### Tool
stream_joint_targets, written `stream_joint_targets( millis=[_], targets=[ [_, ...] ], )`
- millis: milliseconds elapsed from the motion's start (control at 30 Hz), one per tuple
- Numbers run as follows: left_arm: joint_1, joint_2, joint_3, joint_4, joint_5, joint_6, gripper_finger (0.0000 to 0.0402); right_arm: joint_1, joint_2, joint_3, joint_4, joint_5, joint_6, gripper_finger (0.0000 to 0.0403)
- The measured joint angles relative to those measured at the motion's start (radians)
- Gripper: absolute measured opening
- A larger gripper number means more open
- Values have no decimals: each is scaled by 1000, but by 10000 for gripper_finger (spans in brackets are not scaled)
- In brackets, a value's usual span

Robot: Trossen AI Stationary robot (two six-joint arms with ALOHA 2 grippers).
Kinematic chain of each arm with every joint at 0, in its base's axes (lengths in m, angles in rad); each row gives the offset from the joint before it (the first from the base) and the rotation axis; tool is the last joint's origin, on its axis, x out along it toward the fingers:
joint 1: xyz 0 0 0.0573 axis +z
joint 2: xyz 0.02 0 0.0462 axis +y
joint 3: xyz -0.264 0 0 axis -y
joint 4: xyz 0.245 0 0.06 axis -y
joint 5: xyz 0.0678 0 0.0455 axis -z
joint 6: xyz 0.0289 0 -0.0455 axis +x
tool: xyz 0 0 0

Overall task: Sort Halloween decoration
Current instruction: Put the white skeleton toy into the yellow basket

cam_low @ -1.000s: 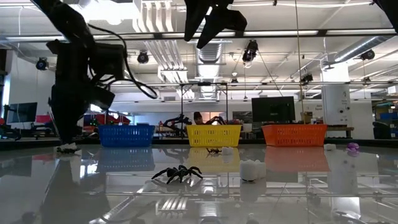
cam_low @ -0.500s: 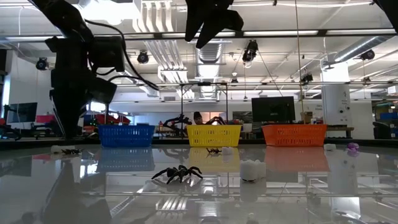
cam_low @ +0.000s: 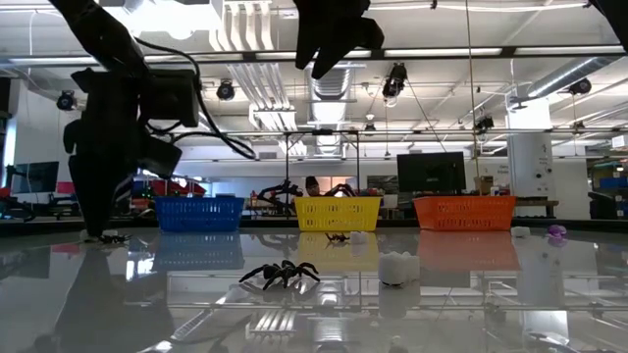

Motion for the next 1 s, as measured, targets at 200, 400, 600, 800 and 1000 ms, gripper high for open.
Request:
stream_joint_targets(
  millis=[200,400,600,800,1000],
  targets=[
    [-5,41,3,-4,-44,38,70,0,0,-1,-23,0,-13,155],
    [-6,30,1,-13,-43,82,11,0,0,-2,-43,1,-13,155],
    [-6,-20,19,-31,-30,81,3,-2,-7,-2,-45,1,9,155],
    [-5,-86,100,-56,-26,88,2,-9,-64,-2,-53,15,55,155],
    [25,-93,223,-44,-73,162,2,-9,-111,-2,-51,64,59,155]
  ],
)
